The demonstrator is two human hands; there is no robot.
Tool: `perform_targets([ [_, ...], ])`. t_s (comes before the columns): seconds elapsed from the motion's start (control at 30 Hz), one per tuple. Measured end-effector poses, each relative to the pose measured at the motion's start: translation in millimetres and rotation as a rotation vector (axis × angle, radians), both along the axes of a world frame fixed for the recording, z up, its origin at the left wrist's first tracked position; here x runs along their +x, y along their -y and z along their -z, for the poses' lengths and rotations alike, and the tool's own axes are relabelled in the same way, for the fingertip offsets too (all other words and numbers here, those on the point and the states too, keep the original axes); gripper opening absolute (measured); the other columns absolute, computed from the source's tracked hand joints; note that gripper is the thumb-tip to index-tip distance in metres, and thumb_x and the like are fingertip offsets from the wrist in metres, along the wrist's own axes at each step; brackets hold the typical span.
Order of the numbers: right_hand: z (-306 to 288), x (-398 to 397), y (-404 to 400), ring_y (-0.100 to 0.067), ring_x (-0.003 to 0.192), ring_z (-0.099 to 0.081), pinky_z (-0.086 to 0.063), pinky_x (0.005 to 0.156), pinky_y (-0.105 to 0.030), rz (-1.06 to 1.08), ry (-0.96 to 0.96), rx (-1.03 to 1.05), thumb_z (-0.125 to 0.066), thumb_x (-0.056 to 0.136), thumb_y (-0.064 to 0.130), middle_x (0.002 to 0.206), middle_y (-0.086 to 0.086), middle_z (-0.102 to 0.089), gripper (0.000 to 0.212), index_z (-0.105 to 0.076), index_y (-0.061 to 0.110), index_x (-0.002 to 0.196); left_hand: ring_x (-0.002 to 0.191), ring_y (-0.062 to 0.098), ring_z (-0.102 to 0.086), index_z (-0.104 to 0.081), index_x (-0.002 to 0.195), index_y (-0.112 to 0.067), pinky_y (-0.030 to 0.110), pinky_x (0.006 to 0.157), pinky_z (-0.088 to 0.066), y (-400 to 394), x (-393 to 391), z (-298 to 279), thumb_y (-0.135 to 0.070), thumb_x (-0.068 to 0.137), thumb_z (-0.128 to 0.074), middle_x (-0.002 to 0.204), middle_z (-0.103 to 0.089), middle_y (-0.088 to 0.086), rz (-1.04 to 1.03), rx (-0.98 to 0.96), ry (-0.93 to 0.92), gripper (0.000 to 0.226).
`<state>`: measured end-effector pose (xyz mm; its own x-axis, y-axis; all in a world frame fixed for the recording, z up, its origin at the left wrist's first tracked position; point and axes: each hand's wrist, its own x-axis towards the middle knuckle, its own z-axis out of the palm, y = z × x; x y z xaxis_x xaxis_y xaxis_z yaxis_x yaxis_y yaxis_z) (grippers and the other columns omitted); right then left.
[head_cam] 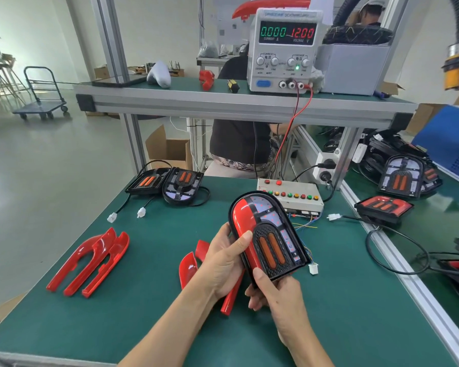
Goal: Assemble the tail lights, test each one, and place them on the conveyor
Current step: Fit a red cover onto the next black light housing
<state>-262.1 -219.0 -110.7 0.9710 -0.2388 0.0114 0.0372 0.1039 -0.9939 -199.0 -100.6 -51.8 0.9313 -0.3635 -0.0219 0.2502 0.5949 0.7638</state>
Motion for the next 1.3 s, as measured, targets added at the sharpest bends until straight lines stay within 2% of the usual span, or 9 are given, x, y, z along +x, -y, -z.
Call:
perform_targets([
  [0.17, -3.3, -1.4, -0.2, -0.030, 0.049, -0.064, -0.053, 0.048, -0.033, 0.031, -0.003, 0.004, -0.077, 0.068, 0.053, 0.068, -0.024, -0.071, 0.054, -0.072, 0.000, 0.076, 0.130, 0.048, -0.051, -0.043, 0.141, 0.004, 0.062, 0.112, -0.039, 1.6, 0.4, 1.5, -0.018, 0.093, -0.064, 0.142, -0.052, 0.033, 0.047, -0.015, 0.000, 0.057],
  [0.27, -3.4, -1.4, -0.4, -0.030, 0.052, -0.066, -0.055, 0.050, -0.034, 0.031, -0.012, 0.007, -0.077, 0.067, 0.053, 0.070, -0.023, -0.073, 0.051, -0.074, 0.002, 0.074, 0.132, 0.042, -0.053, -0.049, 0.143, -0.002, 0.061, 0.114, -0.038, 6.4, 1.8, -3.2, -0.044, 0.098, -0.060, 0.142, -0.055, 0.029, 0.051, 0.012, -0.035, 0.063],
  [0.37, -5.1, -2.2, -2.0, -0.031, 0.055, -0.068, -0.055, 0.052, -0.033, 0.013, -0.016, 0.006, -0.079, 0.067, 0.052, 0.072, -0.022, -0.073, 0.051, -0.075, 0.003, 0.080, 0.131, 0.041, -0.055, -0.054, 0.141, -0.003, 0.059, 0.112, -0.041, 10.7, 6.6, -9.4, -0.060, 0.088, -0.059, 0.137, -0.060, 0.025, 0.020, 0.054, -0.135, 0.078],
  [0.53, -7.7, -4.0, -2.5, -0.029, 0.057, -0.069, -0.056, 0.054, -0.031, -0.006, -0.009, 0.008, -0.078, 0.067, 0.052, 0.073, -0.021, -0.074, 0.053, -0.075, 0.002, 0.085, 0.129, 0.043, -0.056, -0.056, 0.139, -0.001, 0.060, 0.111, -0.041, 10.2, 11.6, -10.0, -0.051, 0.089, -0.062, 0.134, -0.062, 0.026, 0.011, 0.016, -0.180, 0.070],
  [0.8, -7.9, -5.4, -2.1, -0.032, 0.060, -0.070, -0.056, 0.056, -0.033, -0.017, -0.012, 0.006, -0.082, 0.067, 0.049, 0.075, -0.021, -0.074, 0.050, -0.075, 0.004, 0.085, 0.118, 0.042, -0.064, -0.060, 0.126, 0.001, 0.061, 0.100, -0.052, 13.0, 9.9, -4.6, -0.051, 0.085, -0.067, 0.121, -0.070, 0.024, -0.145, 0.078, -0.153, 0.067],
  [1.03, -6.0, -4.8, -1.8, -0.032, 0.061, -0.071, -0.057, 0.057, -0.032, -0.016, -0.029, -0.009, -0.084, 0.067, 0.047, 0.074, -0.020, -0.074, 0.037, -0.079, 0.014, 0.083, 0.123, 0.042, -0.061, -0.056, 0.134, 0.002, 0.059, 0.101, -0.051, 9.2, 9.1, -7.1, -0.047, 0.086, -0.064, 0.127, -0.067, 0.026, -0.120, 0.048, -0.158, 0.069],
  [1.3, -4.9, -4.1, -0.6, -0.031, 0.063, -0.072, -0.058, 0.058, -0.032, -0.001, -0.026, -0.014, -0.083, 0.068, 0.049, 0.074, -0.020, -0.075, 0.041, -0.078, 0.011, 0.082, 0.126, 0.044, -0.058, -0.054, 0.136, 0.002, 0.062, 0.105, -0.047, 11.9, 9.7, -6.8, -0.046, 0.089, -0.061, 0.129, -0.065, 0.027, -0.111, 0.020, -0.149, 0.068],
])
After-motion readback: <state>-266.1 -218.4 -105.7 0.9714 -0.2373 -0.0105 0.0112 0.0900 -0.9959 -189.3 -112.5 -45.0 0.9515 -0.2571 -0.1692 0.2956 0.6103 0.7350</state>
